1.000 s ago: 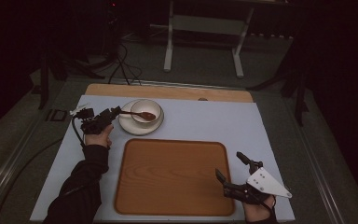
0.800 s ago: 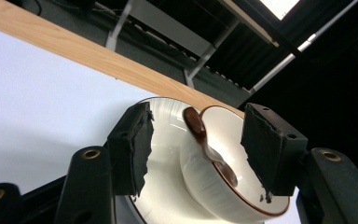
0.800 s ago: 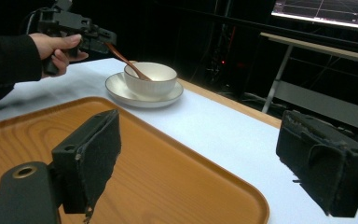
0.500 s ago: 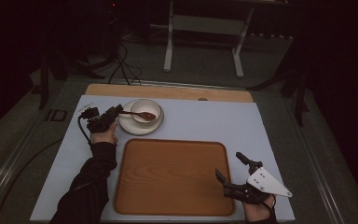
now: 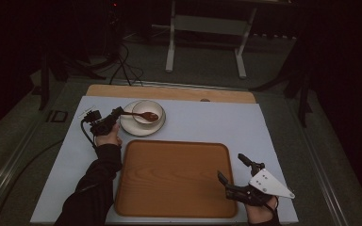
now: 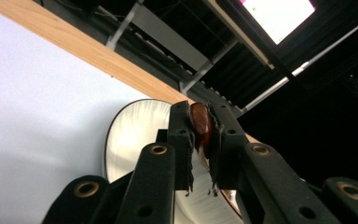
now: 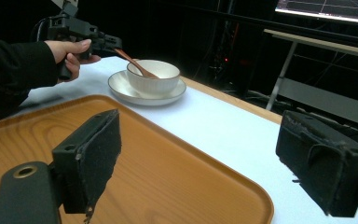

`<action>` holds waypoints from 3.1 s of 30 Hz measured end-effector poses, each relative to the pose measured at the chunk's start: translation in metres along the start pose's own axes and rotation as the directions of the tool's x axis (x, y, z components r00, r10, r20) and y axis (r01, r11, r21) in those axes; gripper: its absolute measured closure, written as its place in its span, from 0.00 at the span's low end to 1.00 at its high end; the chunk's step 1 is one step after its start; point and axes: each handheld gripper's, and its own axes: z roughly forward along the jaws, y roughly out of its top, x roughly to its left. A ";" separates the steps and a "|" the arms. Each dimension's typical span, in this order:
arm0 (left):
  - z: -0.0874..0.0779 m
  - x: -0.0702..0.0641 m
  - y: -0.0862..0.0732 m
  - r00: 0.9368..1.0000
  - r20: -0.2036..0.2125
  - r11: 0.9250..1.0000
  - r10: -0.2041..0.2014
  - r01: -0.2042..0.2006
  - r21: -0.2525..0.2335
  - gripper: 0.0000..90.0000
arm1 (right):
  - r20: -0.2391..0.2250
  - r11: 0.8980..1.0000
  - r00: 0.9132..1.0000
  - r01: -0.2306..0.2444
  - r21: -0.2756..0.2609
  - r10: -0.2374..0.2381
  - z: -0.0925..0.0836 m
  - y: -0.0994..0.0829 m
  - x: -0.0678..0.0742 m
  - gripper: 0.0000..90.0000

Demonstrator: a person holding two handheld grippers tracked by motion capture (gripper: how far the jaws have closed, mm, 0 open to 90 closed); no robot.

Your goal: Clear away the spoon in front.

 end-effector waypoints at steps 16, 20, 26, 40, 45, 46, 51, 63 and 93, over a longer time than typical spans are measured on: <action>-0.008 -0.021 0.019 0.995 0.044 0.996 0.092 -0.092 -0.010 0.93 | 0.009 1.000 1.000 -0.002 -0.005 0.002 -0.001 0.000 -0.001 0.15; -0.014 -0.031 0.029 0.989 0.070 0.992 0.129 -0.129 -0.011 0.93 | 0.015 1.000 1.000 -0.005 -0.006 0.005 -0.002 0.000 -0.001 0.15; -0.026 -0.044 0.045 0.978 0.093 0.982 0.188 -0.188 -0.015 0.93 | 0.015 1.000 1.000 -0.002 -0.005 0.002 -0.001 0.000 -0.001 0.15; -0.053 -0.070 0.073 0.938 0.178 0.952 0.297 -0.306 0.027 0.93 | 0.018 1.000 1.000 0.001 -0.007 -0.001 -0.001 0.001 0.000 0.15; -0.062 -0.078 0.081 0.911 0.205 0.925 0.358 -0.375 0.052 0.93 | 0.016 1.000 1.000 0.002 -0.006 -0.002 -0.001 0.001 0.000 0.15; -0.063 -0.079 0.082 0.906 0.214 0.922 0.364 -0.384 0.058 0.93 | 0.017 1.000 1.000 0.002 -0.005 -0.002 -0.001 0.001 0.000 0.15; -0.072 -0.083 0.088 0.881 0.255 0.899 0.397 -0.430 0.083 0.93 | 0.016 1.000 1.000 -0.002 -0.002 0.002 -0.001 0.001 0.000 0.15; -0.090 -0.089 0.090 0.824 0.349 0.849 0.446 -0.513 0.125 0.93 | 0.012 1.000 1.000 -0.003 -0.008 0.003 -0.001 0.001 0.001 0.15; -0.121 -0.098 0.071 0.557 0.656 0.646 0.510 -0.751 0.136 0.93 | -0.002 1.000 1.000 -0.005 0.000 0.005 0.001 0.001 0.003 0.15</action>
